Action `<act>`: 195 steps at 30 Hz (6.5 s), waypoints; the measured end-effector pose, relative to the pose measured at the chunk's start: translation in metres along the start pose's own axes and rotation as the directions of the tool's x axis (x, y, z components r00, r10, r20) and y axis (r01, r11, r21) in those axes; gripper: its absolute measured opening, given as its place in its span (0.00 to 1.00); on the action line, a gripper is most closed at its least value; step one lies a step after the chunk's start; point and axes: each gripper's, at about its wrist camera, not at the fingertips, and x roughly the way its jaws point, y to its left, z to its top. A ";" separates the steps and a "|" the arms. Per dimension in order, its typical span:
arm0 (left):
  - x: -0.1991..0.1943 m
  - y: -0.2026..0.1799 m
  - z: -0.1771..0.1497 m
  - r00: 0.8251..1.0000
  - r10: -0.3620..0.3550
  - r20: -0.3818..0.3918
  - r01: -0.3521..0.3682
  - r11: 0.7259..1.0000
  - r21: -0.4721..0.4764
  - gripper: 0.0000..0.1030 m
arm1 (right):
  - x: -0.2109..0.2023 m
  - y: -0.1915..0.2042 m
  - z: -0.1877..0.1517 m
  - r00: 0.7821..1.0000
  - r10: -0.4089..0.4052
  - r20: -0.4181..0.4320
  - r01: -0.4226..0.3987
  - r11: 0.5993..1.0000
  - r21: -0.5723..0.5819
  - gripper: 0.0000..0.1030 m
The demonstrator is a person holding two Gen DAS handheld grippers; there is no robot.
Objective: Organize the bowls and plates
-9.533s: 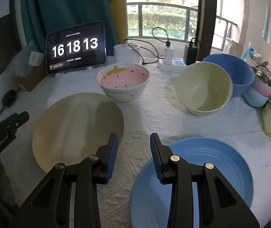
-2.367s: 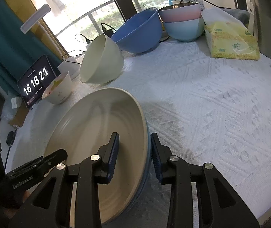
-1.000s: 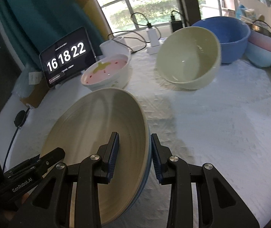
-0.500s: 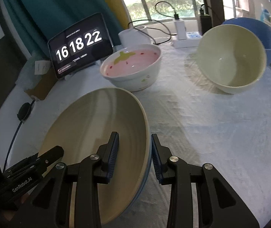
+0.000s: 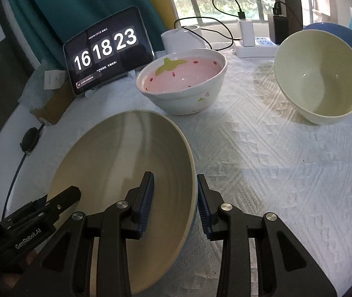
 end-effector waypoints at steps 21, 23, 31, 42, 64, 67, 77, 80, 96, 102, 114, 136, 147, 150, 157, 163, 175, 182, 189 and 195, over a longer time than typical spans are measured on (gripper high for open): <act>-0.042 0.001 0.004 0.980 0.132 0.147 -0.127 0.991 -0.040 0.47 | -0.041 -0.027 -0.005 0.999 -0.027 0.046 0.027 1.000 0.001 0.38; -0.049 -0.005 0.003 0.978 0.124 0.170 -0.120 0.992 -0.031 0.47 | -0.047 -0.027 -0.007 0.998 -0.022 0.056 0.023 1.000 -0.003 0.38; -0.062 -0.038 -0.003 0.979 0.068 0.193 -0.075 0.997 0.032 0.47 | -0.074 -0.044 -0.014 0.994 -0.033 0.101 0.032 0.999 0.017 0.38; -0.073 -0.092 -0.011 0.977 0.003 0.211 -0.031 0.991 0.129 0.47 | -0.109 -0.084 -0.027 0.986 -0.069 0.150 0.056 0.995 0.086 0.38; -0.067 -0.230 -0.022 0.964 -0.235 0.124 0.174 0.911 0.374 0.47 | -0.164 -0.165 -0.021 0.957 -0.164 0.239 0.121 0.975 0.185 0.38; -0.062 -0.252 -0.022 0.956 -0.271 0.112 0.207 0.894 0.397 0.47 | -0.169 -0.178 -0.017 0.950 -0.185 0.251 0.139 0.972 0.191 0.38; -0.039 -0.299 -0.019 0.934 -0.350 0.076 0.290 0.864 0.413 0.47 | -0.170 -0.208 0.005 0.941 -0.217 0.258 0.167 0.965 0.202 0.38; -0.028 -0.310 -0.014 0.927 -0.370 0.060 0.316 0.858 0.405 0.47 | -0.165 -0.216 0.014 0.941 -0.222 0.256 0.173 0.964 0.200 0.38; 0.033 -0.336 0.003 0.911 -0.411 -0.025 0.388 0.836 0.388 0.47 | -0.121 -0.252 0.078 0.939 -0.238 0.248 0.185 0.958 0.219 0.38; 0.053 -0.344 0.008 0.916 -0.398 -0.053 0.386 0.839 0.384 0.47 | -0.106 -0.263 0.095 0.944 -0.232 0.233 0.179 0.957 0.230 0.38; 0.067 -0.329 0.012 0.942 -0.330 -0.063 0.330 0.875 0.355 0.47 | -0.072 -0.277 0.119 0.948 -0.243 0.203 0.175 0.936 0.306 0.38; 0.040 -0.338 -0.008 0.937 -0.343 -0.063 0.339 0.855 0.393 0.47 | -0.133 -0.268 0.057 0.854 -0.455 0.253 0.365 0.870 0.331 0.08; 0.020 -0.364 -0.024 0.925 -0.380 -0.028 0.354 0.830 0.430 0.47 | -0.193 -0.281 0.003 0.855 -0.461 0.238 0.351 0.852 0.388 0.07; 0.020 -0.373 -0.028 0.924 -0.383 -0.019 0.349 0.820 0.454 0.47 | -0.197 -0.290 -0.008 0.865 -0.447 0.229 0.334 0.852 0.404 0.06; 0.036 -0.384 -0.032 0.941 -0.337 -0.032 0.313 0.828 0.466 0.47 | -0.188 -0.308 -0.016 0.897 -0.396 0.194 0.282 0.854 0.436 0.13; 0.046 -0.398 -0.041 0.942 -0.329 -0.061 0.316 0.812 0.492 0.30 | -0.178 -0.315 -0.028 0.911 -0.361 0.199 0.242 0.859 0.451 0.27; 0.030 -0.385 -0.044 0.938 -0.342 -0.054 0.324 0.809 0.491 0.19 | -0.188 -0.302 -0.028 0.895 -0.379 0.237 0.257 0.870 0.422 0.18; 0.009 -0.359 -0.043 0.936 -0.348 -0.056 0.333 0.819 0.468 0.19 | -0.196 -0.282 -0.029 0.911 -0.345 0.225 0.231 0.880 0.415 0.18; -0.016 -0.324 -0.046 0.936 -0.352 -0.028 0.326 0.831 0.451 0.18 | -0.195 -0.250 -0.037 0.921 -0.321 0.219 0.219 0.894 0.390 0.18; -0.034 -0.289 -0.049 0.936 -0.353 -0.012 0.323 0.843 0.430 0.18 | -0.186 -0.220 -0.041 0.935 -0.295 0.195 0.210 0.907 0.365 0.20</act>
